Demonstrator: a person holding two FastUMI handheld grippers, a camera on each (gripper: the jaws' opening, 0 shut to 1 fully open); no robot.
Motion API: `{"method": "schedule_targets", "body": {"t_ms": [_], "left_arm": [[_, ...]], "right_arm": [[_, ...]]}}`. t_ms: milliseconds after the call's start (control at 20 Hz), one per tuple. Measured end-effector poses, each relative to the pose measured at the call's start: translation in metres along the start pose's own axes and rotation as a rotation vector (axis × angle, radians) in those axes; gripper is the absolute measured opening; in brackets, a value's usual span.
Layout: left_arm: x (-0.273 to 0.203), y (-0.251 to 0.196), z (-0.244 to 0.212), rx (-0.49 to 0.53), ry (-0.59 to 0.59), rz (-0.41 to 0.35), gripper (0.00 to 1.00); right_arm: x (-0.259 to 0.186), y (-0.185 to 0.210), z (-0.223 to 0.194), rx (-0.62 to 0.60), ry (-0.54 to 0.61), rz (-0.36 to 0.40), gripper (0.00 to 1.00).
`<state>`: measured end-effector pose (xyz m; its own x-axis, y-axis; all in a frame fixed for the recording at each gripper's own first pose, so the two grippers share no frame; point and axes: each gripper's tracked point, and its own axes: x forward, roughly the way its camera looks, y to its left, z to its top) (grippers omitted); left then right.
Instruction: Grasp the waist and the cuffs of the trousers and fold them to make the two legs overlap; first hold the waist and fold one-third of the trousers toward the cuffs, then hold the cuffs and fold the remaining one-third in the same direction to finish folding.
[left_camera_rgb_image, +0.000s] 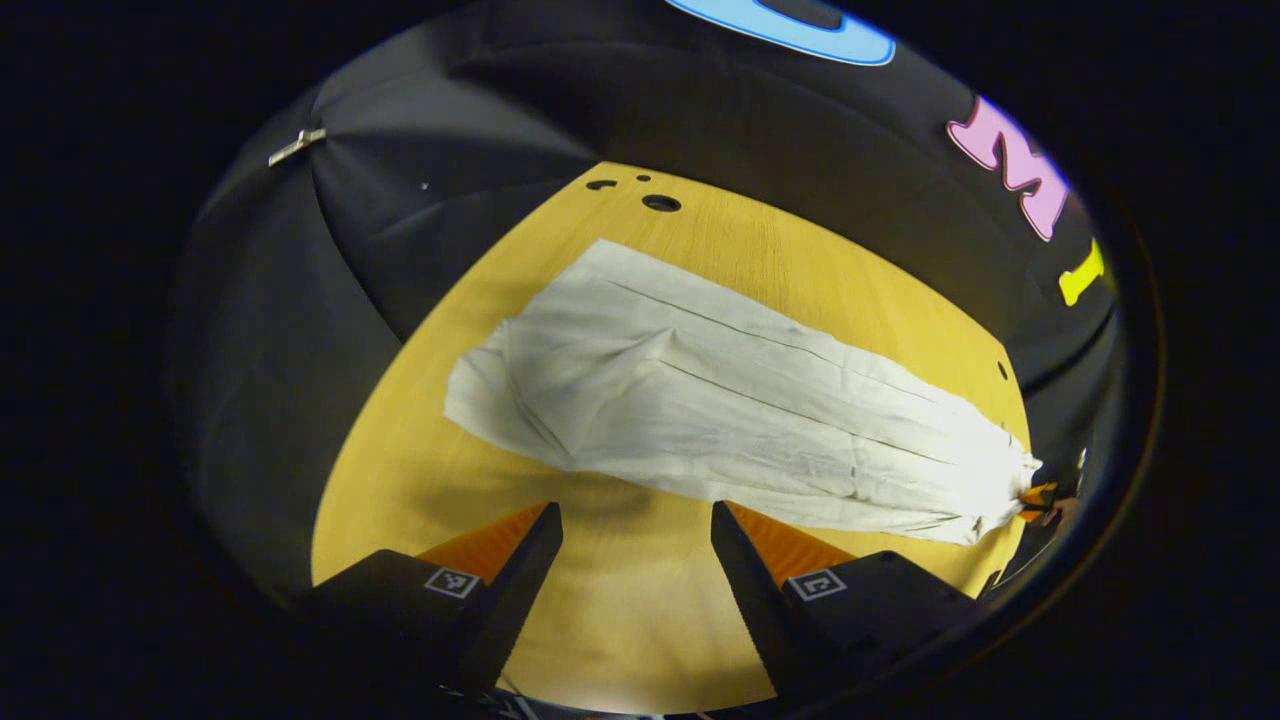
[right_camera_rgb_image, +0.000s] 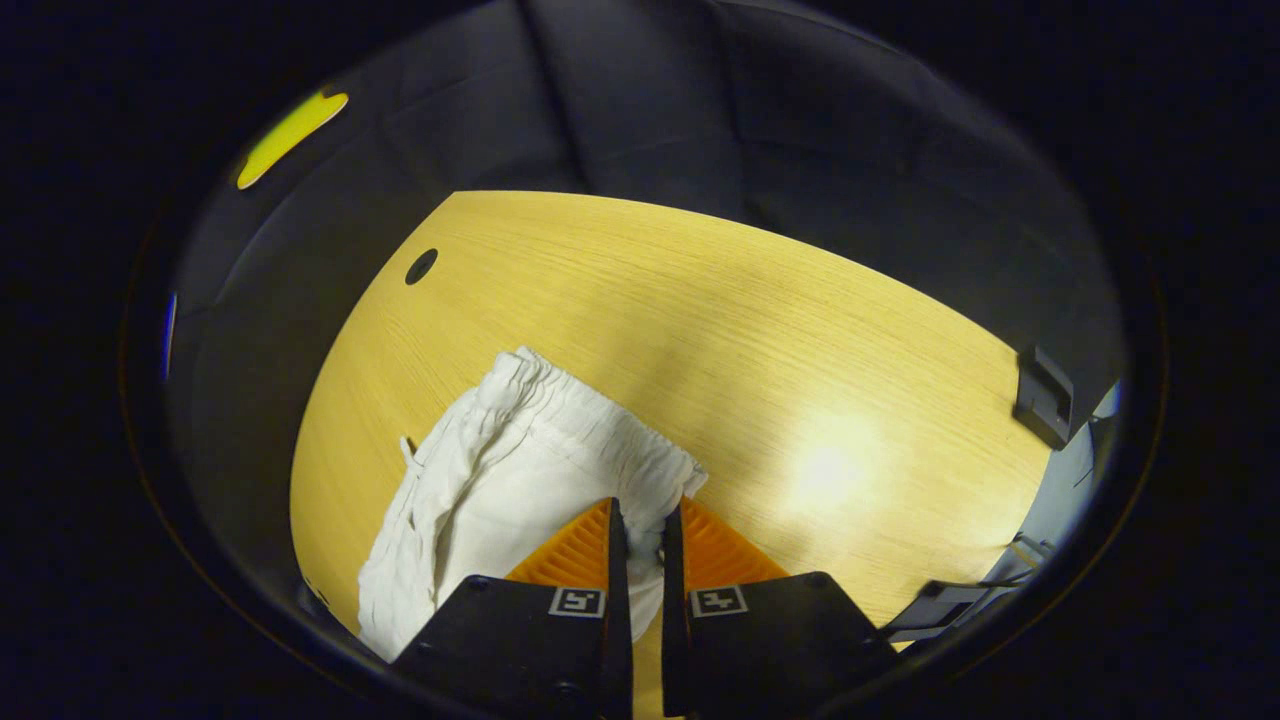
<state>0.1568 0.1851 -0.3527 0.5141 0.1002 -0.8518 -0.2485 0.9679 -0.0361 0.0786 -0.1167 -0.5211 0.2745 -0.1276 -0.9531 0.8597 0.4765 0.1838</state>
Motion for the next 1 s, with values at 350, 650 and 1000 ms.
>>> {"method": "schedule_targets", "body": {"t_ms": [350, 650, 1000], "left_arm": [[0.023, -0.010, 0.000, -0.485, 0.058, -0.099, 0.95], [0.037, 0.007, 0.034, -0.599, -0.002, -0.035, 0.89], [0.062, 0.017, 0.059, -0.535, -0.007, 0.178, 0.89]], "right_arm": [[0.002, 0.001, 0.000, 0.045, 0.003, 0.075, 0.16], [0.002, 0.000, 0.000, 0.042, 0.003, 0.086, 0.16], [0.004, 0.002, 0.001, 0.063, 0.005, 0.114, 0.16]]}}
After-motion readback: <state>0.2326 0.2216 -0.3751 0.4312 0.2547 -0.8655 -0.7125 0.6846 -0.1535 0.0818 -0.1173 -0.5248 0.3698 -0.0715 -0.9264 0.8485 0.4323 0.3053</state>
